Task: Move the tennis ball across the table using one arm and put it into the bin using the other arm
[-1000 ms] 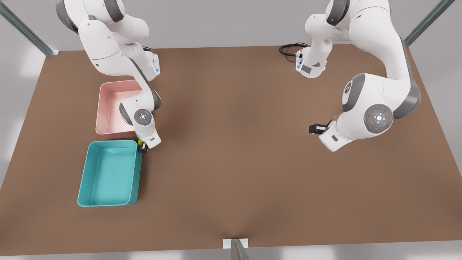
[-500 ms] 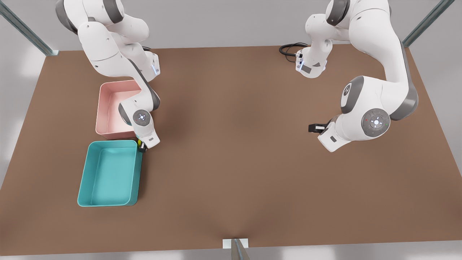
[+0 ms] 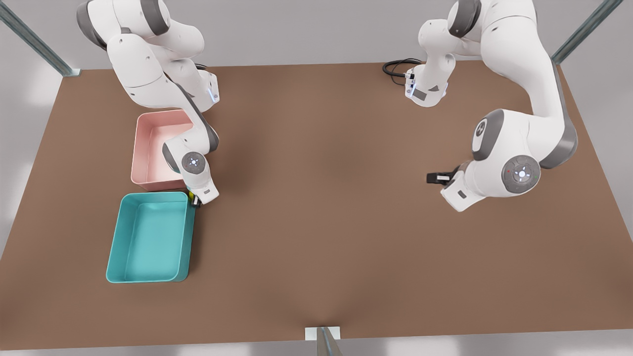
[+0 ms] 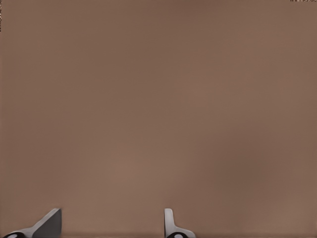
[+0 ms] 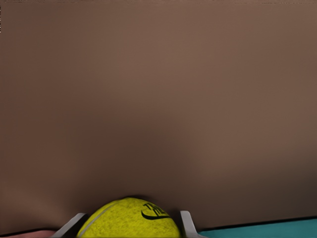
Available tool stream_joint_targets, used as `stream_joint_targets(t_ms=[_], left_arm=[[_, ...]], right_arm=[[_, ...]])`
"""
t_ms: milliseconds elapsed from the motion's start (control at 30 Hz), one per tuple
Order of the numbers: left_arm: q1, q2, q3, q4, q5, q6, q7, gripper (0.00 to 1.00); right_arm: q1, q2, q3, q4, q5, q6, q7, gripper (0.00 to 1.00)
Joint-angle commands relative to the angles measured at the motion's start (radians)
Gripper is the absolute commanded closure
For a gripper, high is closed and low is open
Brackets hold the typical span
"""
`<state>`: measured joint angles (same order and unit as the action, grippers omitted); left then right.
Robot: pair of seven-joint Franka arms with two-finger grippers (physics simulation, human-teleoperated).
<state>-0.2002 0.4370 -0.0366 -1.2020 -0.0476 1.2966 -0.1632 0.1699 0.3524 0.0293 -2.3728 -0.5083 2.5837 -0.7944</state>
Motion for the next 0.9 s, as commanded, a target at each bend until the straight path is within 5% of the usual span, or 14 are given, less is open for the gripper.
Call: stream_joint_targets(t_ms=[0, 433, 667, 867], left_arm=[[0.001, 0.0, 0.0, -0.001, 0.0, -0.002, 0.001, 0.0], [0.002, 0.008, 0.0, 0.001, 0.003, -0.003, 0.001, 0.0], [0.002, 0.008, 0.0, 0.001, 0.005, 0.0, 0.001, 0.0], [0.002, 0.009, 0.0, 0.001, 0.005, 0.0, 0.001, 0.0]], right_arm=[[0.0, -0.001, 0.0, 0.001, -0.007, 0.006, 0.003, 0.51], [0.077, -0.018, 0.011, 0.053, -0.004, -0.02, 0.017, 0.51], [0.082, -0.17, 0.017, 0.087, 0.002, -0.148, 0.003, 0.51], [-0.067, -0.122, 0.004, 0.336, 0.004, -0.258, -0.224, 0.51]])
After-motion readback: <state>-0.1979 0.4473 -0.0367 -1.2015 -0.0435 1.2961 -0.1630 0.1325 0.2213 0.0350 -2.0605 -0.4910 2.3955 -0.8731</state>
